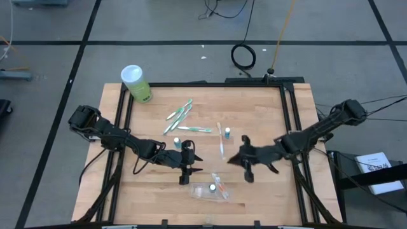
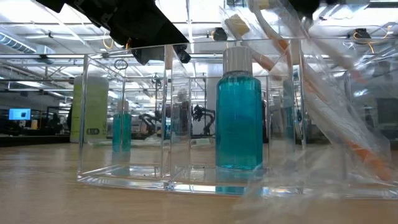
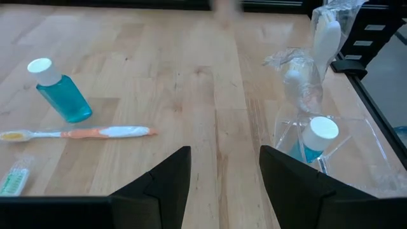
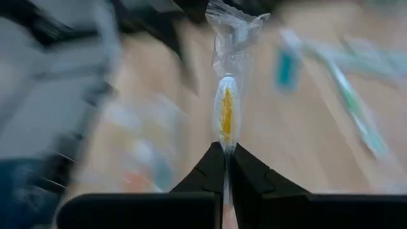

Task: Pick & Place toothbrushing station
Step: Put the orange toothbrush into the transparent organizer

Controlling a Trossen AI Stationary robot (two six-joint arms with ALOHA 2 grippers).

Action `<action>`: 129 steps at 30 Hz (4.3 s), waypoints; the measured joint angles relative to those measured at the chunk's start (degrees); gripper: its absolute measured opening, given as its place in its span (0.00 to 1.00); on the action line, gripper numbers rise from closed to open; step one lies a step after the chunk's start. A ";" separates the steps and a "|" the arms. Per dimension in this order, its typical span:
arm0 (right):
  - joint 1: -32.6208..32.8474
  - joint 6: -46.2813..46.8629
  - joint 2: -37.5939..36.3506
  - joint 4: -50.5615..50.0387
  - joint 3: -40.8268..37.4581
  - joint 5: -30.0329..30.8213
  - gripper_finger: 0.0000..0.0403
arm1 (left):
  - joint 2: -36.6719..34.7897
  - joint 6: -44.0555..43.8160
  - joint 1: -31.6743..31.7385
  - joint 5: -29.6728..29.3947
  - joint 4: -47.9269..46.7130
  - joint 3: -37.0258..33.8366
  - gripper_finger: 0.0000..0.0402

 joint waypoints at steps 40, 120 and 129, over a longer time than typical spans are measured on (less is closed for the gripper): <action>13.37 -20.87 30.98 60.54 -1.03 6.66 0.00 | 0.00 -0.20 0.00 -0.02 1.91 0.01 0.49; 7.63 -18.83 30.23 12.97 19.15 -6.96 0.04 | 0.00 -0.14 0.00 -0.02 1.63 -0.01 0.49; 10.60 -21.13 30.23 19.06 19.15 -2.33 0.01 | 0.00 -0.14 0.00 0.00 1.59 -0.01 0.49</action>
